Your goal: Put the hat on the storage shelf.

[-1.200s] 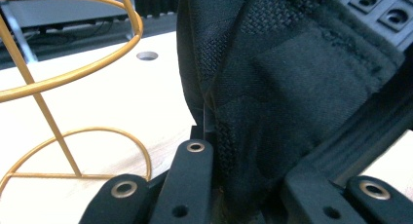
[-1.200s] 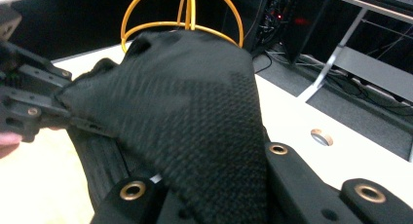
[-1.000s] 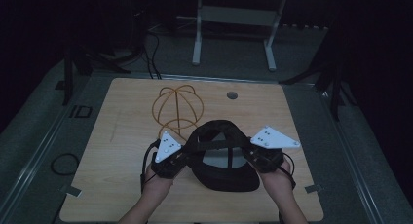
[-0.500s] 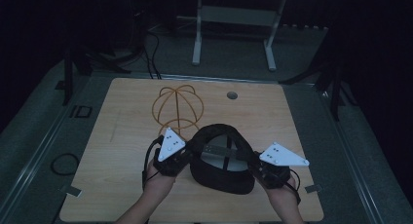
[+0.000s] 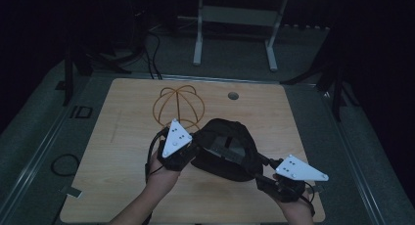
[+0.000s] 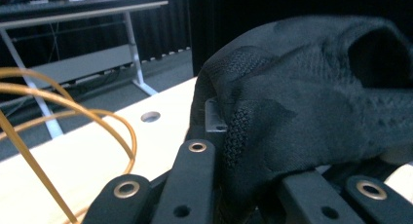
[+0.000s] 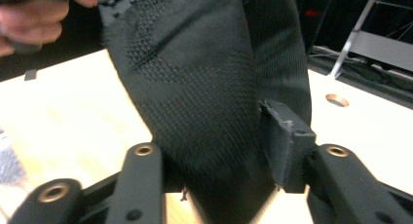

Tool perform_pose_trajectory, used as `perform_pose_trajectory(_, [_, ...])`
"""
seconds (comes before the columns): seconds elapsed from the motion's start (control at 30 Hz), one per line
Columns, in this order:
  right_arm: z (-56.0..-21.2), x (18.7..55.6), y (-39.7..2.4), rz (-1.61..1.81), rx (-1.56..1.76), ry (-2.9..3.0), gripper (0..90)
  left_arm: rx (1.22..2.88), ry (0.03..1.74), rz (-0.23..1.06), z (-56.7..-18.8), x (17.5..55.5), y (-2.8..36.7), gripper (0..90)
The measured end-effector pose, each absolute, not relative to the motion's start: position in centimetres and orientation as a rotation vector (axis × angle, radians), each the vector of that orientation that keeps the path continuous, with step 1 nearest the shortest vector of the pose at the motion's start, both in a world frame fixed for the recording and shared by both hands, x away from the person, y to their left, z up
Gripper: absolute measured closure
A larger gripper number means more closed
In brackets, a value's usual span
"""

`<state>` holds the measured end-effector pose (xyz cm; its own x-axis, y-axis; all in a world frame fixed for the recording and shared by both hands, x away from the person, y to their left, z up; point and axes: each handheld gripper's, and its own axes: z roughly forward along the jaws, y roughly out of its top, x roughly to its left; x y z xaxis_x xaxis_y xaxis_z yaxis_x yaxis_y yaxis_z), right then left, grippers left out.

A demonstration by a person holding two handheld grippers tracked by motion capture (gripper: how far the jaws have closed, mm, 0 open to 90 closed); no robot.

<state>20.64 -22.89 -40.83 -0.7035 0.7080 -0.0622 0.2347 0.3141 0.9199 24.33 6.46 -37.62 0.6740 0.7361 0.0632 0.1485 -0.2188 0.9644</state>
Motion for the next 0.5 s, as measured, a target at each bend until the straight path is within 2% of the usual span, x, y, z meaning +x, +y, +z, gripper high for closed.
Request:
perform_pose_trajectory(0.07, [-40.9, 20.5, -23.1, 1.378, 0.833, 2.129, 51.7, 1.737, 0.715, 0.636, -37.6, 24.3, 6.5, 88.2])
perform_pose_trajectory(0.1, [-41.1, 20.0, -23.5, 1.392, 0.815, 2.156, 47.1, 1.753, 0.683, 0.652, -37.2, 24.0, 6.1, 88.2])
perform_pose_trajectory(0.2, [-41.3, 19.5, -24.0, 1.417, 0.789, 2.184, 44.0, 1.752, 0.672, 0.662, -37.0, 24.0, 6.2, 88.1])
perform_pose_trajectory(0.5, [-41.5, 18.7, -26.2, 1.456, 0.778, 2.231, 41.8, 1.695, 0.615, 0.66, -36.5, 23.8, 7.8, 88.1])
